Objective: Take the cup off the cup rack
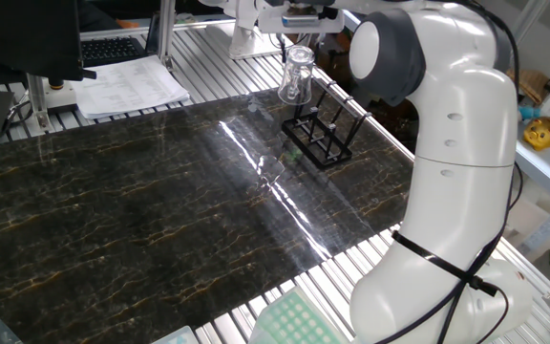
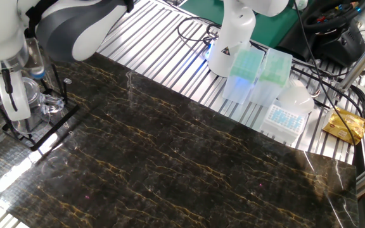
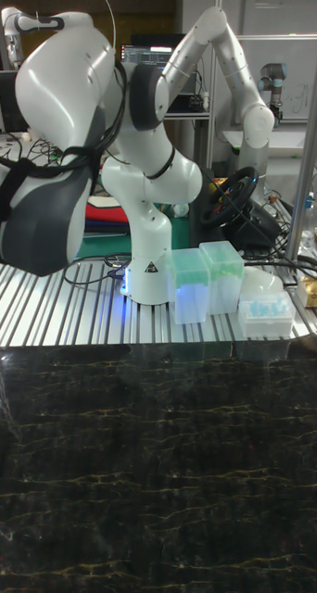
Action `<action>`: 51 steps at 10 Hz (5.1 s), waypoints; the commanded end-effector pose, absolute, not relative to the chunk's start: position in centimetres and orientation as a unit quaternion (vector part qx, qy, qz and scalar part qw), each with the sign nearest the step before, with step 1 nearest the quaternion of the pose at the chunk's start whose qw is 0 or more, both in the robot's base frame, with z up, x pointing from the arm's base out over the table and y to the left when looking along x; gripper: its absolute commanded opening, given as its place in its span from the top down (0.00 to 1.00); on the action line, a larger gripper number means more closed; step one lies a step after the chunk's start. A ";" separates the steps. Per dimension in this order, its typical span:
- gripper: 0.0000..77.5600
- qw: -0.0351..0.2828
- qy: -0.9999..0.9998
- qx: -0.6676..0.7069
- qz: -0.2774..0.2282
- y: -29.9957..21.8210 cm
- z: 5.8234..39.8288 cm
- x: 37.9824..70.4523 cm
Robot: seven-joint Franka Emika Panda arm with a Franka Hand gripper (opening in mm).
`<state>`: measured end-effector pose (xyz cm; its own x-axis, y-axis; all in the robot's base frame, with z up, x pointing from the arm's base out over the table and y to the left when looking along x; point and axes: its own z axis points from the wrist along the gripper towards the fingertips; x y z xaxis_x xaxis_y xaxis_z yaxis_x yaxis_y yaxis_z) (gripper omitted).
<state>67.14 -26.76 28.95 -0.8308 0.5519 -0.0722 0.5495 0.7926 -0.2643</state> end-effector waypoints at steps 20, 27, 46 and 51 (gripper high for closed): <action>0.98 0.001 -0.957 -0.285 0.052 -17.1 27.0 66.8; 0.98 0.050 -0.963 -0.264 0.023 -14.5 21.8 65.6; 0.98 0.062 -0.976 -0.204 0.036 -13.0 18.0 63.3; 0.98 0.036 -0.975 -0.213 0.044 -12.9 16.9 63.3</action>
<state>63.17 -12.89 17.21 -0.9074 0.4120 0.0832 0.4046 0.9097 -0.0932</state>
